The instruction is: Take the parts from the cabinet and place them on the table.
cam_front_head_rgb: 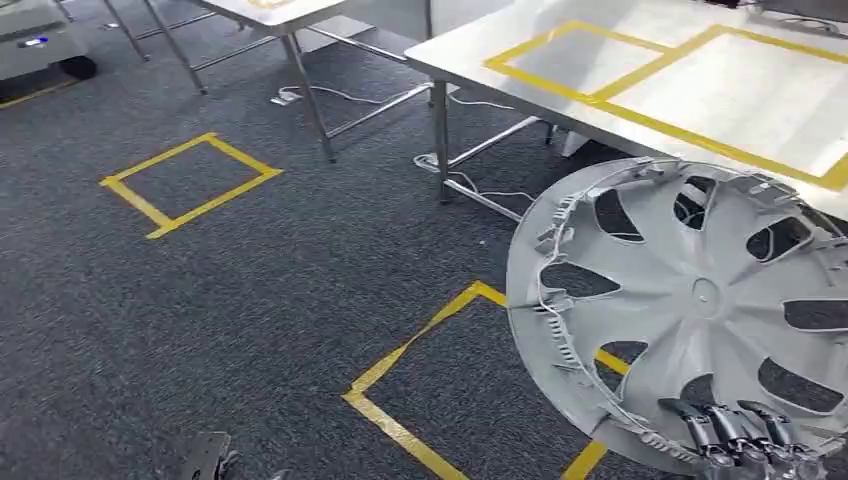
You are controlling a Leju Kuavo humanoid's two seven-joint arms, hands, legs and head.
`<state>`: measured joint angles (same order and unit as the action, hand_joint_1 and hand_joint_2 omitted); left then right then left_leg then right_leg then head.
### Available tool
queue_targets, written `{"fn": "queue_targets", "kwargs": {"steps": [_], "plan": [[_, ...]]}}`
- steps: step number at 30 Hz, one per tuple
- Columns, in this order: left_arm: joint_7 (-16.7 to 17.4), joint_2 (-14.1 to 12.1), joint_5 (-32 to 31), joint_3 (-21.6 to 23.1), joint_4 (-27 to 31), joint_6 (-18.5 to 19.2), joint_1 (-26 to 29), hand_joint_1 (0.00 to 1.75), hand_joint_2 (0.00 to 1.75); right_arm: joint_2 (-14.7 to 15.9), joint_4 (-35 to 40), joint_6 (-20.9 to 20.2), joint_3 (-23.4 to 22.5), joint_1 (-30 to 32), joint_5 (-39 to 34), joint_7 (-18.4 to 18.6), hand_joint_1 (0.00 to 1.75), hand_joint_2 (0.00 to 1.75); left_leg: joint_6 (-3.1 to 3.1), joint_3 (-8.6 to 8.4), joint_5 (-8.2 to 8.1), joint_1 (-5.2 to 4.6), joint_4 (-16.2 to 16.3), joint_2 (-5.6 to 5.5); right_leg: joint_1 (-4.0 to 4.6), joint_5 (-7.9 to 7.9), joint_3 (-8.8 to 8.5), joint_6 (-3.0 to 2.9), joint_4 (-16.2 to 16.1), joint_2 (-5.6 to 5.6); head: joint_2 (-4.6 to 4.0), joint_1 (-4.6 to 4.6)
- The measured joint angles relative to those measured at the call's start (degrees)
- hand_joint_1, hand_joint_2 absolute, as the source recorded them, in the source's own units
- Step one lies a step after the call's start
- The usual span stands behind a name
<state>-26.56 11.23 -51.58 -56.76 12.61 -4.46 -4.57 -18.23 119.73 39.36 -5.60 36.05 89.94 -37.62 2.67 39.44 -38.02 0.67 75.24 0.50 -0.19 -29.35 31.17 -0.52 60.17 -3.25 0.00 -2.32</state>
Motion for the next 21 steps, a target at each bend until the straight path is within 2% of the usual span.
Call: {"fn": "queue_targets", "kwargs": {"steps": [1, 2, 3, 4, 5, 6, 7, 8, 9, 10, 11, 12, 13, 14, 15, 16, 17, 18, 19, 20, 21], "plan": [[0.0, 0.0, 0.0, 0.0, 0.0, 0.0, 0.0, 0.00, 1.75, 0.0, 0.0, 0.0, 0.0, 0.1, 0.1, 0.0, 1.75, 1.75, -0.08, 0.92, -0.11, -0.02, -1.0, -0.11, -0.07, -0.66, -0.92, 0.08, 0.0, -0.88, 0.00, -0.04], [0.0, -0.1, 0.0, 0.0, 0.0, 0.0, -0.1, 0.00, 1.75, 0.0, 0.0, 0.0, 0.0, 0.1, 0.1, -0.1, 1.75, 1.75, -0.15, 1.10, 1.27, -0.07, -3.6, -0.33, -0.22, -1.59, -2.17, 0.22, 0.0, -1.84, 0.00, -0.02], [0.0, -0.1, 0.0, 0.0, 0.0, 0.0, -0.1, 0.00, 1.75, 0.0, 0.0, 0.0, 0.0, 0.1, 0.1, -0.1, 1.75, 1.75, -0.13, 0.80, 4.63, -0.08, -7.1, -0.80, -0.47, -2.48, -3.34, 0.57, 0.0, -2.59, 0.00, -0.07], [0.0, -0.2, 0.0, 0.0, 0.0, 0.0, 0.0, 0.00, 1.75, 0.0, 0.0, 0.0, 0.0, 0.1, 0.1, -0.1, 1.75, 1.75, 0.07, 0.48, 10.65, -0.02, -11.2, -2.39, -0.61, -3.38, -3.33, 0.84, -0.3, -3.10, 0.00, -0.09], [0.0, -0.2, 0.0, 0.0, -0.1, 0.0, 0.1, 0.00, 1.75, 0.0, 0.0, 0.0, 0.0, -0.1, 0.0, -0.1, 1.75, 1.75, 0.06, 1.25, 16.50, 0.33, -15.2, -4.40, -0.65, -4.10, -4.20, 1.07, 0.0, -3.82, -0.02, -0.35], [0.0, -0.3, 0.0, -0.1, -0.2, 0.0, 0.3, 0.00, 1.75, 0.0, -0.1, 0.0, 0.0, -0.1, 0.0, -0.1, 1.75, 1.75, -0.21, 1.17, 16.25, 0.17, -15.6, -4.28, -0.58, -4.70, -4.60, 1.48, -0.3, -4.85, 0.04, -0.94], [0.0, -0.3, 0.0, -0.1, -0.2, 0.0, 0.5, 0.00, 1.75, 0.0, 0.0, 0.0, 0.0, -0.1, 0.1, -0.2, 1.75, 1.75, -0.71, 0.49, 16.10, -0.04, -15.9, -4.06, -0.73, -5.38, -5.10, 1.91, -1.7, -5.47, 0.00, -0.81], [0.0, -0.2, 0.0, -0.1, -0.2, 0.0, 0.5, 0.00, 1.75, 0.0, -0.1, 0.0, 0.0, 0.1, 0.1, -0.2, 1.75, 1.75, -1.30, -0.16, 15.52, 0.05, -16.6, -3.52, -0.61, -4.05, -6.07, 2.43, -0.9, -5.29, 0.04, -1.03], [0.0, -0.1, 0.0, -0.2, -0.2, 0.1, 0.1, 0.00, 1.75, 0.0, -0.1, 0.0, 0.0, 0.2, 0.1, -0.3, 1.75, 1.75, -1.79, -1.07, 15.09, 0.03, -16.7, -2.90, -0.56, -3.62, -5.99, 2.46, -0.5, -5.17, 0.00, -0.81], [0.0, -0.2, 0.0, -0.2, -0.2, 0.1, -0.1, 0.00, 1.75, 0.0, -0.1, 0.0, -0.1, 0.1, 0.1, -0.3, 1.75, 1.75, -2.18, -1.85, 15.06, 0.02, -17.0, -2.80, -0.37, -3.13, -4.88, 2.65, 1.8, -1.85, 0.04, -0.65], [-0.1, -0.2, 0.0, -0.2, -0.2, 0.1, -0.2, 0.00, 1.75, 0.0, -0.1, 0.0, -0.1, -0.1, 0.1, -0.3, 1.75, 1.75, -2.51, -2.87, 14.22, -0.15, -17.0, -2.61, -0.14, -2.56, -2.97, 2.77, 5.6, 1.34, 0.00, -0.18], [-0.1, -0.2, 0.0, -0.2, -0.2, 0.1, -0.2, 0.00, 1.75, 0.0, -0.1, 0.0, 0.0, -0.3, 0.1, -0.3, 1.75, 1.75, -2.78, -3.77, 13.31, -0.39, -17.0, -2.17, -0.06, -3.31, -0.03, 2.70, 9.9, 2.49, 0.00, 0.24], [-0.1, -0.2, 0.0, -0.2, -0.2, 0.1, 0.0, 0.00, 1.75, 0.0, -0.2, 0.0, 0.0, -0.2, 0.1, -0.2, 1.75, 1.75, -3.06, -4.83, 12.32, -0.62, -17.0, -1.59, 0.07, -5.49, 2.96, 2.70, 13.5, 2.77, 0.02, 0.11], [-0.1, -0.2, 0.0, -0.3, -0.2, 0.1, 0.1, 0.00, 1.75, 0.0, -0.2, 0.0, 0.0, -0.2, 0.1, -0.2, 1.75, 1.75, -3.23, -6.00, 11.33, -0.75, -17.0, -1.22, 0.22, -8.27, 5.35, 2.77, 15.6, 2.76, 0.00, 0.11], [-0.1, -0.2, 0.0, -0.4, -0.2, 0.1, 0.2, 0.00, 1.75, 0.0, -0.3, 0.0, 0.0, -0.2, 0.1, -0.1, 1.75, 1.75, -3.35, -7.39, 10.21, -0.86, -17.0, -0.99, 0.30, -10.85, 7.15, 2.84, 16.2, 2.76, 0.00, 0.20], [-0.1, -0.2, 0.0, -0.4, -0.2, 0.1, 0.2, 0.00, 1.75, 0.0, -0.4, 0.0, 0.0, -0.1, 0.1, -0.1, 1.75, 1.75, -3.49, -8.98, 9.05, -0.94, -17.0, -0.84, 0.32, -12.22, 8.25, 2.84, 15.2, 2.77, 0.00, 0.15], [-0.1, -0.2, 0.0, -0.4, -0.2, 0.1, 0.2, 0.00, 1.75, 0.0, -0.6, 0.0, 0.0, 0.0, 0.1, 0.0, 1.75, 1.75, -3.58, -10.63, 7.88, -1.05, -17.0, -0.81, 0.35, -11.97, 8.75, 2.65, 13.2, 2.77, 0.00, 0.20], [-0.1, -0.2, 0.0, -0.4, -0.2, 0.1, 0.1, 0.00, 1.75, 0.0, -0.6, 0.0, 0.0, 0.1, 0.1, 0.0, 1.75, 1.75, -3.61, -12.27, 6.75, -1.18, -17.1, -0.78, 0.46, -9.77, 8.94, 2.21, 10.5, 2.78, 0.00, 0.24], [-0.1, -0.2, 0.0, -0.5, -0.2, 0.1, 0.2, 0.00, 1.75, 0.0, -0.8, 0.0, 0.0, 0.2, 0.1, 0.0, 1.75, 1.75, -3.65, -14.10, 5.22, -1.29, -17.2, -0.63, 0.64, -3.18, 9.17, 1.40, 6.6, 3.04, 0.00, 0.31], [-0.1, -0.1, 0.0, -0.5, -0.3, 0.2, 0.4, 0.00, 1.75, 0.0, -0.9, 0.0, 0.0, 0.2, 0.1, 0.0, 1.75, 1.75, -3.62, -14.84, 4.17, -1.27, -17.1, -0.51, 1.19, 5.59, 10.22, 0.74, 3.2, 3.90, -0.02, 0.53], [-0.1, -0.2, 0.0, -0.6, -0.3, 0.2, 0.3, 0.00, 1.75, 0.0, -1.1, 0.0, 0.0, 0.1, 0.1, 0.1, 1.75, 1.75, -3.21, -15.72, 2.97, -1.53, -17.2, -0.60, 1.48, 6.48, 10.26, 1.03, 2.9, 3.88, 0.02, 0.35]]}}
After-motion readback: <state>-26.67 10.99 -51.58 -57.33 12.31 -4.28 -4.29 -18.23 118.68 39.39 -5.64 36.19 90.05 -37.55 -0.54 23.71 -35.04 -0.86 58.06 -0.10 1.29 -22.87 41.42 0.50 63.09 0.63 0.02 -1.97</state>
